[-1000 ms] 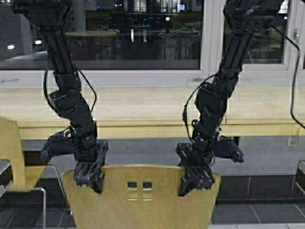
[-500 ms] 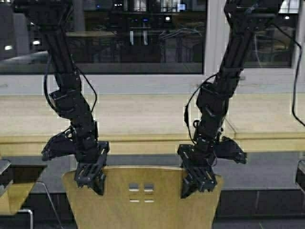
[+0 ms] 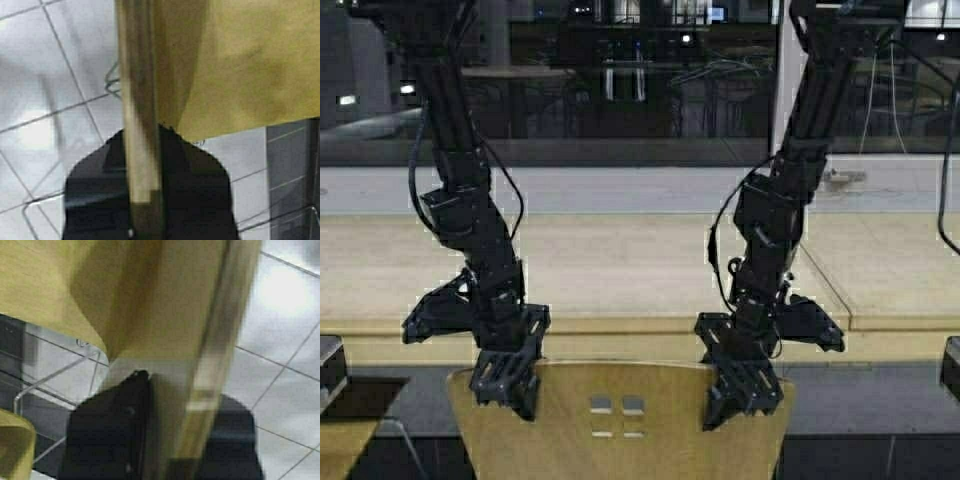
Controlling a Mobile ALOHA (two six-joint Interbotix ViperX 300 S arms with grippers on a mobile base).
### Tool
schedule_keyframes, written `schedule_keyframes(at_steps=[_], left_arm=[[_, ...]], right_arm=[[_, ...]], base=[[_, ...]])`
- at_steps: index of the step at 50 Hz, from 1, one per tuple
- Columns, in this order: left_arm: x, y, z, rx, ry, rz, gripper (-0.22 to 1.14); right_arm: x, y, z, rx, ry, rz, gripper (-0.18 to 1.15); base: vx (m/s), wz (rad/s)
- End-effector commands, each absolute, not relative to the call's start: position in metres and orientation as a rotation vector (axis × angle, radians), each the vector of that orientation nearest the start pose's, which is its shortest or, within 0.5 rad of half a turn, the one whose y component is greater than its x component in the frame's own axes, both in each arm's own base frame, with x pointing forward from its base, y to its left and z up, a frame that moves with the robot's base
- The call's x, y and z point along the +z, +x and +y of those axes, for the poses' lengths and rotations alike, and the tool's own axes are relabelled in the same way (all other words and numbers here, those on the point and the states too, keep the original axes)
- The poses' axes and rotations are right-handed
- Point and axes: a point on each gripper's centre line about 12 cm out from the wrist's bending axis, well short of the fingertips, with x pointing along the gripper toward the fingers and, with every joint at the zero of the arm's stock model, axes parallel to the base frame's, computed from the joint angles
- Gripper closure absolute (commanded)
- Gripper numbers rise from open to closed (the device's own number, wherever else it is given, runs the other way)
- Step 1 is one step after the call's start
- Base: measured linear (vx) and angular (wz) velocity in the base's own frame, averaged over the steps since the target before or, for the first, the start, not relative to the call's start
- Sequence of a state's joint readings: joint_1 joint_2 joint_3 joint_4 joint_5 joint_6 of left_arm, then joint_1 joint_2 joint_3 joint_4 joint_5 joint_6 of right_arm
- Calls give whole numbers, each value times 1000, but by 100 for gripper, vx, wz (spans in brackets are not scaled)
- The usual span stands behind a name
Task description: Push the chairs under the table
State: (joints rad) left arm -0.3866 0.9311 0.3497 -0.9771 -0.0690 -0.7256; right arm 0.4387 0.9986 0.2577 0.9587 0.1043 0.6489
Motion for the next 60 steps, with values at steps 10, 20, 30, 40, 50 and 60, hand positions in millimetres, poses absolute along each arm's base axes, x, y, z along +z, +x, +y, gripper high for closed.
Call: schedule_keyframes(at_steps=[10,20,30,40,50,60], left_arm=[[-122,398,-151,680,-1172,1047,88],[-123,393,-152,687,-1171,1060,88],[-128,372,-154,697,-1122,1109,82],[-132,352,-155,687,-1051,1158,36],[-122,343,-155,688,-1049,1176,-2],[-104,347,-163,667,-1091,1185,-2]], right_arm=[[-148,383,184,-493,946,1284,93],[-150,377,180,-497,925,1292,93],[-157,352,172,-517,862,1334,91],[-159,337,166,-501,800,1385,48],[-148,333,165,-506,811,1386,13],[-133,335,167,-514,855,1377,13]], base=[[24,-1],[23,4],[21,7],[17,-1],[6,-1],[0,0]])
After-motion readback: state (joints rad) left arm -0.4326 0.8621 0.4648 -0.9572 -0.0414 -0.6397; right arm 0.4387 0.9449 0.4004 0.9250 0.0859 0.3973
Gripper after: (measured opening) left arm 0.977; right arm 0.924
